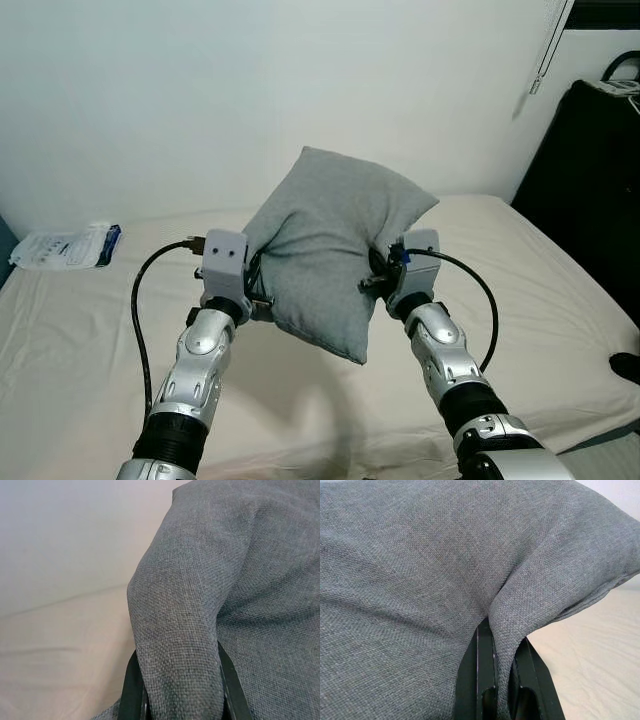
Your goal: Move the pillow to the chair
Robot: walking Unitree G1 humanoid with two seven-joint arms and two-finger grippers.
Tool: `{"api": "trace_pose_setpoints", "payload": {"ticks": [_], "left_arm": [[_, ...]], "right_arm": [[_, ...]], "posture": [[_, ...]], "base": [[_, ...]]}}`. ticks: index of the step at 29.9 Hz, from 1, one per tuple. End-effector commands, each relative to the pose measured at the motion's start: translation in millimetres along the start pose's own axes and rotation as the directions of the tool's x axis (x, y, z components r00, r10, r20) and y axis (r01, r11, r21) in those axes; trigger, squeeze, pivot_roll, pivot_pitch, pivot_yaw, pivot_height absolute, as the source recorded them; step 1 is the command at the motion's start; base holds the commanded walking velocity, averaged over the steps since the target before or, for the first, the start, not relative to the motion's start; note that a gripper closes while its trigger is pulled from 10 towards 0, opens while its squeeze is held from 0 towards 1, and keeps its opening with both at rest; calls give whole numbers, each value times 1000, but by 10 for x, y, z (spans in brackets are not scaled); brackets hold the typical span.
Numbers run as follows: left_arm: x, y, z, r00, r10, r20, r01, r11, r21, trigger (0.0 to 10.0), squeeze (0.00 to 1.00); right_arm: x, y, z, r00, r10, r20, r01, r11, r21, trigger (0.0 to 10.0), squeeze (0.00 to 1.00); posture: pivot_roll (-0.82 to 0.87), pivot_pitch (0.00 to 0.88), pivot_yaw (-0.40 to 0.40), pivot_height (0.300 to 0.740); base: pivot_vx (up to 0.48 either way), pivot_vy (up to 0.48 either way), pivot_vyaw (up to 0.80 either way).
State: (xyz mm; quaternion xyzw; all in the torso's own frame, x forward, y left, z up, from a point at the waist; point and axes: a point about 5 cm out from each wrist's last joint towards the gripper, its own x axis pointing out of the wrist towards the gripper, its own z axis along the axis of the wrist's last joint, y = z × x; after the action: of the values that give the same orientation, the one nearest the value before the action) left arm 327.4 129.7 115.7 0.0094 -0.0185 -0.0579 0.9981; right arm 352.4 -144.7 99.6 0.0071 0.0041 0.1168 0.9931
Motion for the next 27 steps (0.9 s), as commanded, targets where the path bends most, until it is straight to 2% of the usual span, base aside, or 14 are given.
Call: {"api": "trace_pose_setpoints", "payload": {"ticks": [1, 6, 23, 27], "left_arm": [[38, 78, 101, 998, 42, 37, -43, 999, 15, 10000, 0], [33, 72, 92, 999, 40, 35, -41, 999, 15, 10000, 0], [23, 72, 52, 999, 50, 18, -50, 999, 6, 10000, 0], [13, 79, 26, 998, 59, 2, -59, 998, 4, 10000, 0]], "right_arm": [[-38, -91, -28, 999, -36, -10, 36, 999, -17, 10000, 0], [-41, -92, -33, 999, -37, -11, 37, 999, -14, 10000, 0], [-33, -63, -37, 1000, -19, -17, 19, 1000, -13, 10000, 0], [-28, -60, -61, 999, -16, -43, 14, 999, -49, 10000, 0]], "posture": [[-10, 0, -44, 740], [-10, 0, -43, 740], [-9, 0, -50, 740], [-5, 0, -60, 740]], "base": [[0, 0, 0], [0, 0, 0], [0, 0, -800], [0, 0, -800]]}}
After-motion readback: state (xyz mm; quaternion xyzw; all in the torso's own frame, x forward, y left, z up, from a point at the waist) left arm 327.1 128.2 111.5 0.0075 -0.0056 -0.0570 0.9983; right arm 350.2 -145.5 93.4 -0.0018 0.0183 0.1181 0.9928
